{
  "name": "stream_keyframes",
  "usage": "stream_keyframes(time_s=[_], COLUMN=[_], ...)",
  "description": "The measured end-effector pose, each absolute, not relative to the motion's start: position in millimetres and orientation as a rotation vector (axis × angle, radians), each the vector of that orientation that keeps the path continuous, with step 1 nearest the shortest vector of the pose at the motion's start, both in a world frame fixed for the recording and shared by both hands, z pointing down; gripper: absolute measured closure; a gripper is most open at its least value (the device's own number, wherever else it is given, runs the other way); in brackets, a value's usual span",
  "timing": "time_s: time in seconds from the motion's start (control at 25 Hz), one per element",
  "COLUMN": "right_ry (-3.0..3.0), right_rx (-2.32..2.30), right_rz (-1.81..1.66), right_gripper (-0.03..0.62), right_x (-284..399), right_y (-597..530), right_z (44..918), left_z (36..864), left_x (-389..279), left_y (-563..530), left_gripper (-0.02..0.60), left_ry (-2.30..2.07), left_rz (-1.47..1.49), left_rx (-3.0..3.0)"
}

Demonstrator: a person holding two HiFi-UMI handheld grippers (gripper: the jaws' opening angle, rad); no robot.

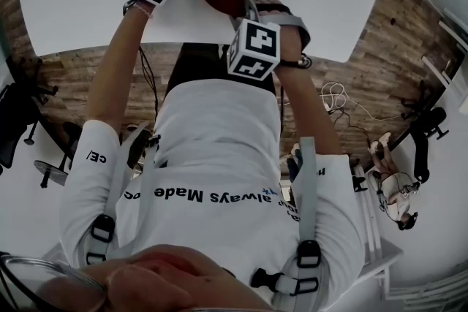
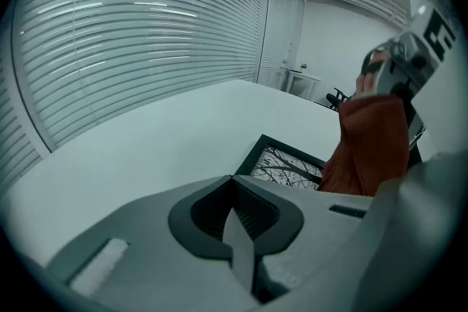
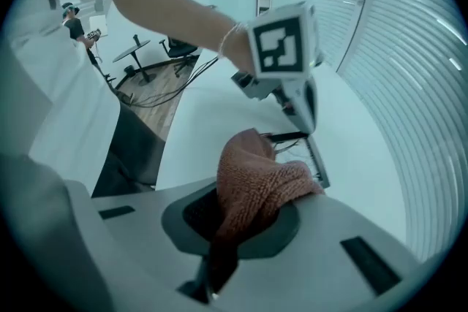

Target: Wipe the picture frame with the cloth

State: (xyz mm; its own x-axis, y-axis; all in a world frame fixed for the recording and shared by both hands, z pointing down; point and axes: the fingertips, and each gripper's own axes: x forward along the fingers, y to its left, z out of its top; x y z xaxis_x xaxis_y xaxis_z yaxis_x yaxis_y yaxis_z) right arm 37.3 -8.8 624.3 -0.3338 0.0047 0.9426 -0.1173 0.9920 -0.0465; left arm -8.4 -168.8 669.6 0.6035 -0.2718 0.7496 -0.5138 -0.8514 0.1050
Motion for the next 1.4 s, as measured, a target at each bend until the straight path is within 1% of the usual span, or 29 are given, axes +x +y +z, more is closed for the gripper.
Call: stream_keyframes(time_s=[0.12,0.24,0.36,0.44,0.6,0.68,1.0,1.4], right_ry=[-1.969,-1.986,-1.965,-1.926,-1.842,-1.836,-1.847,-1.857], right_rx=[0.236,0.465,0.663,0.677,0.515,0.476,0.422,0.34], right_rz=[0.072,-0.005,-0.068,-0.08,-0.034,-0.023,0.017,0.041], right_gripper=[0.574,0.574,0.574,0.574,0.574,0.574,0.574,0.574], right_x=[46.6,64.8,79.1,81.3,75.5,71.9,70.1,72.2], right_y=[-52.9,-109.1,-154.7,-168.0,-156.9,-149.4,-140.7,-94.6], right_z=[577.9,553.2,558.9,586.2,663.3,677.6,677.5,676.8], left_z=[669.3,670.8,672.4,672.7,672.1,671.5,671.2,672.1], left_x=[-9.0,-7.4,-4.9,-4.2,-5.3,-5.7,-7.5,-3.8], left_y=[-169.0,-170.8,-171.1,-171.0,-169.9,-169.6,-168.7,-170.3], left_gripper=[0.58,0.58,0.58,0.58,0.58,0.58,0.58,0.58], left_ry=[-0.637,-0.635,-0.633,-0.633,-0.636,-0.636,-0.651,-0.657], left_rz=[1.104,1.108,1.11,1.108,1.103,1.1,1.088,1.096], left_rx=[2.523,2.524,2.523,2.523,2.52,2.521,2.517,2.512])
